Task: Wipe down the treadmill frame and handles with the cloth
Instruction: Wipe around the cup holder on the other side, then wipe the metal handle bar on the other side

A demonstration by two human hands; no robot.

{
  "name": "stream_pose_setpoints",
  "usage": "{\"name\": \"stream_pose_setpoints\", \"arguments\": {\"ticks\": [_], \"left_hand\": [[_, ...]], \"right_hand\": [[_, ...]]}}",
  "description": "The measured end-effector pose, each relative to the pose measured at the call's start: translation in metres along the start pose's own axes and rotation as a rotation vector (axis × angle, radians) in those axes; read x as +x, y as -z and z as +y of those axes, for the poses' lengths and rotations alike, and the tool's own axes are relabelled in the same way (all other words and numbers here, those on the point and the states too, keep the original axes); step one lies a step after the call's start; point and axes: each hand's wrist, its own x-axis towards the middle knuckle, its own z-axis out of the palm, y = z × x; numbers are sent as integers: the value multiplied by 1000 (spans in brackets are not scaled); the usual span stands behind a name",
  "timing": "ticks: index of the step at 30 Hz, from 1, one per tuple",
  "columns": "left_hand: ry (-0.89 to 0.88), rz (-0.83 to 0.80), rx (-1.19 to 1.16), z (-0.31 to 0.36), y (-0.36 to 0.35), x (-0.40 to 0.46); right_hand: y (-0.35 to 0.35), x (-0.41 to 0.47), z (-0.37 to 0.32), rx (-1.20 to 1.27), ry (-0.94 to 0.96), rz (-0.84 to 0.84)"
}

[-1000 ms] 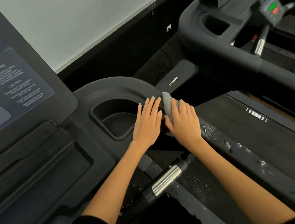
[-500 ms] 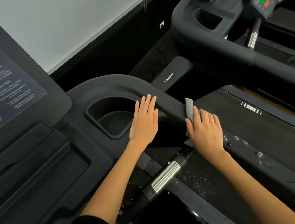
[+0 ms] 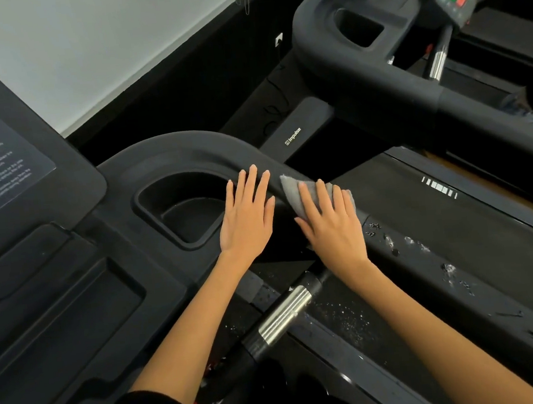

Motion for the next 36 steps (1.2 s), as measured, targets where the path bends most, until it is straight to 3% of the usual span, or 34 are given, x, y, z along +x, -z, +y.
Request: {"name": "stream_pose_setpoints", "arguments": {"ticks": [6, 17, 19, 22, 28, 32, 36], "left_hand": [[0, -9, -42, -2, 2, -2], [22, -63, 60, 1, 5, -29], [34, -60, 41, 4, 4, -33], [65, -34, -36, 10, 5, -40], [274, 32, -395, 41, 25, -80], [360, 58, -283, 63, 28, -125], [433, -18, -110, 69, 21, -161]], "right_hand": [[3, -40, 47, 27, 135, 45], [4, -21, 26, 163, -270, 78], [1, -20, 21, 149, -234, 84], [0, -23, 22, 167, -32, 119], [3, -51, 32, 456, 259, 181], [-13, -84, 19, 542, 383, 31], [-26, -91, 11, 702, 287, -5]]}}
